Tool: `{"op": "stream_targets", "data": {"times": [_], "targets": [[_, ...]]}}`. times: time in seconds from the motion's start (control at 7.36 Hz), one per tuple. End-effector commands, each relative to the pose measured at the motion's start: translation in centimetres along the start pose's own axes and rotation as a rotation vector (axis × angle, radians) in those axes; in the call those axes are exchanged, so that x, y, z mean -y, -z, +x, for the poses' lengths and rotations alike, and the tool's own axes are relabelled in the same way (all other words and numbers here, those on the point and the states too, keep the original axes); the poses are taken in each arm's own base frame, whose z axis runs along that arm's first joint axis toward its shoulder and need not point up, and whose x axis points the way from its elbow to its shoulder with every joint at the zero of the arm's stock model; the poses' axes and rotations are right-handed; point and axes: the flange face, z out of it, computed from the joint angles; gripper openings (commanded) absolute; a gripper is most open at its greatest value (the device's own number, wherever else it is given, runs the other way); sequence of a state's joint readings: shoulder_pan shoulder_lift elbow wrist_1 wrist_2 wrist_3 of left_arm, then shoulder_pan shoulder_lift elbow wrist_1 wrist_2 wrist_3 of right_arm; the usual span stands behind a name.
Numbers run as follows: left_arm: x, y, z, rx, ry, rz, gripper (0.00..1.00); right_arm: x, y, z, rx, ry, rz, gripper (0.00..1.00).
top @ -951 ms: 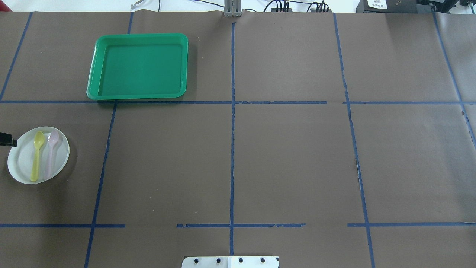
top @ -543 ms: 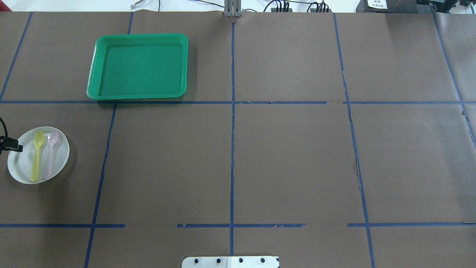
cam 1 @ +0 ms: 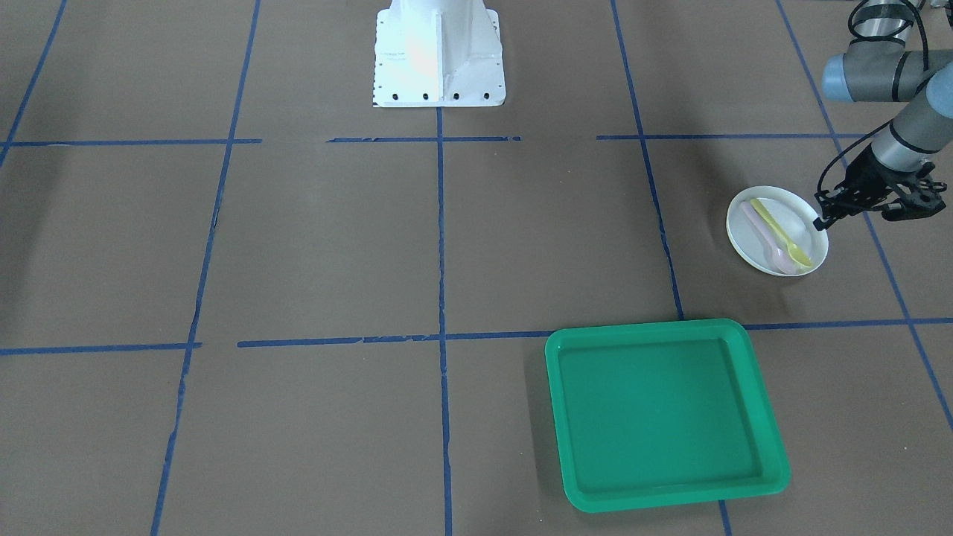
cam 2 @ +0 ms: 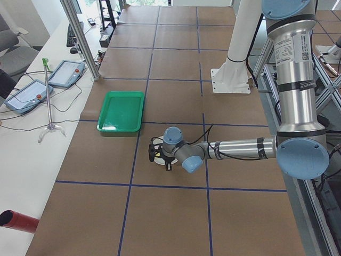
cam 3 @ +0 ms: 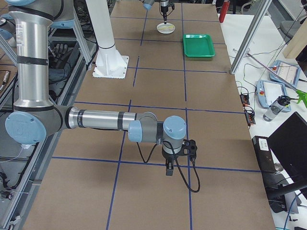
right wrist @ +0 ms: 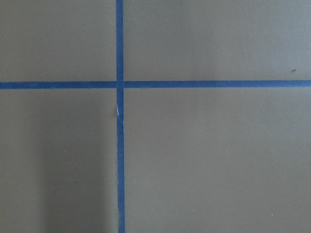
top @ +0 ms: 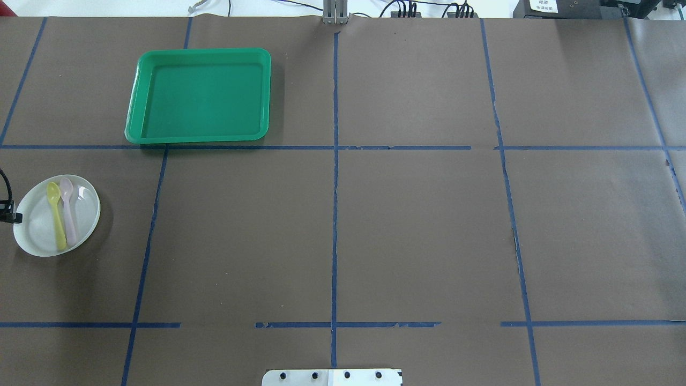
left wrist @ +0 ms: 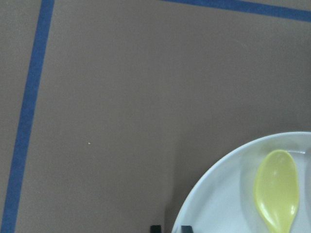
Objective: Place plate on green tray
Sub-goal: 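Move the left gripper to the white plate's rim and grip it, then lift the white plate with the left gripper toward the green tray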
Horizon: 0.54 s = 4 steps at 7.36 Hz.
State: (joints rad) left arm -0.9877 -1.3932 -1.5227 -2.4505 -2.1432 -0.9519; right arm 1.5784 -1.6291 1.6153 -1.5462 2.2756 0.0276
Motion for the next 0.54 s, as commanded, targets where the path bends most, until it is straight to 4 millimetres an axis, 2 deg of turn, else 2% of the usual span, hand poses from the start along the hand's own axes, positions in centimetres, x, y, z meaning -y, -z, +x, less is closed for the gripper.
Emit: {"op": "stream_targets", "data": {"times": [0.0,0.41], "targets": [[0.0,0.2,0.1,-0.006,-0.004,-0.002,0.00,0.0,0.0,0.0,-0.001,0.000,0.000,1.00],[-0.2,1.9,1.8,-0.063,-0.030,-0.018,0.00,0.0,0.0,0.0,-0.001,0.000,0.000,1.00]]}}
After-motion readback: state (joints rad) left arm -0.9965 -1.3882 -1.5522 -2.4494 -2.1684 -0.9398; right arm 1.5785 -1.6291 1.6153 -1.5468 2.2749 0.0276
